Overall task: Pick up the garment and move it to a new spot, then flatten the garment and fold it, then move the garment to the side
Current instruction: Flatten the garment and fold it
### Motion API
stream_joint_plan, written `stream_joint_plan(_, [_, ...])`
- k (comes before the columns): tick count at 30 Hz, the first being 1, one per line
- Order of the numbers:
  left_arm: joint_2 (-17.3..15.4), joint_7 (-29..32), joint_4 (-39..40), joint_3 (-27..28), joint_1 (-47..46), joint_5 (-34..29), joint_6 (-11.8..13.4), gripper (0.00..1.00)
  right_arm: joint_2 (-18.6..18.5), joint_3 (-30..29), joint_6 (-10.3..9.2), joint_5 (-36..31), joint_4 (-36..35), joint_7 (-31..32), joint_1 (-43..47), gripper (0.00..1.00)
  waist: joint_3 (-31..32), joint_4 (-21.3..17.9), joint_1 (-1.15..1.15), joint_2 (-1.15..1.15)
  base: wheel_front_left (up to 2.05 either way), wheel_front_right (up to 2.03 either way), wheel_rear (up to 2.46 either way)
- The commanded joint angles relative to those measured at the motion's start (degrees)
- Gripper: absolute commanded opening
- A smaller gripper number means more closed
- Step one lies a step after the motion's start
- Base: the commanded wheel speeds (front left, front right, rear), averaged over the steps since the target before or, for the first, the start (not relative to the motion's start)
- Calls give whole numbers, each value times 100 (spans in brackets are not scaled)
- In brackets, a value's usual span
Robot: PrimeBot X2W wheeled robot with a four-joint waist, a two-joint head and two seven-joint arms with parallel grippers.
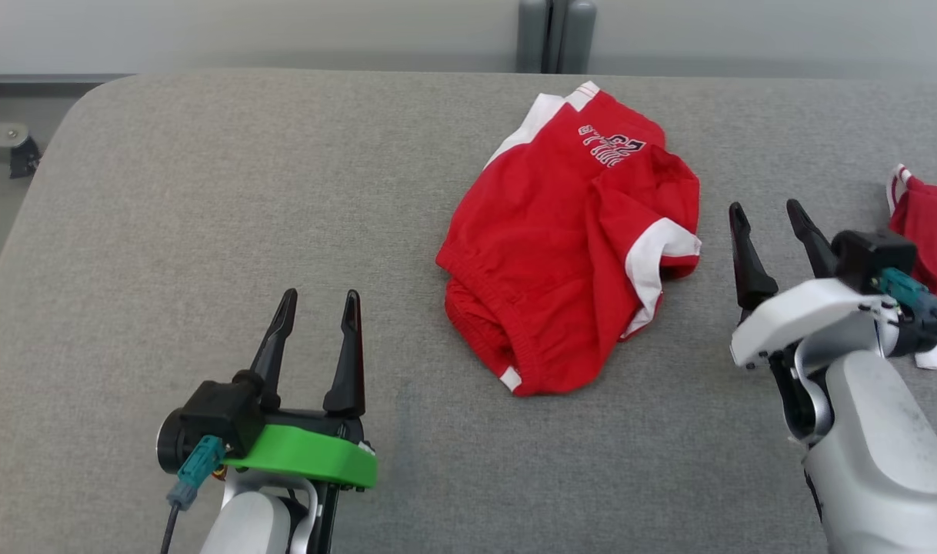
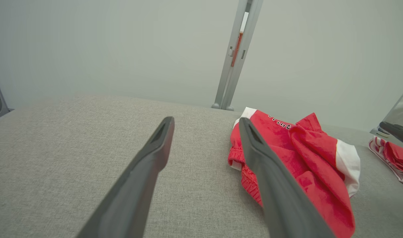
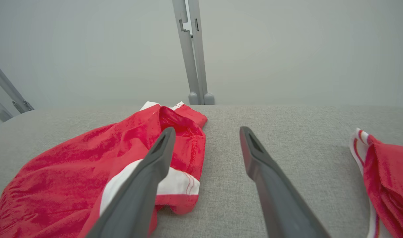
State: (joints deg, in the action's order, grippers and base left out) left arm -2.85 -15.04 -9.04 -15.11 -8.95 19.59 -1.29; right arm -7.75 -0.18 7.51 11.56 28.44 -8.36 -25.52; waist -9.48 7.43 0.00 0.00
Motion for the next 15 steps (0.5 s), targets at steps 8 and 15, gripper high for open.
stream_joint_plan(8, [-11, -16, -47, -166, 145, -75, -128, 100, 157, -151, -4, 415, -813, -359, 1049, 100, 128, -526, 0, 0, 0, 0, 0])
stream_joint_plan(15, [-12, -16, -107, -243, 97, -118, -217, 100, 235, -140, -4, 335, -947, -361, 1122, 100, 72, -647, 0, 0, 0, 0, 0])
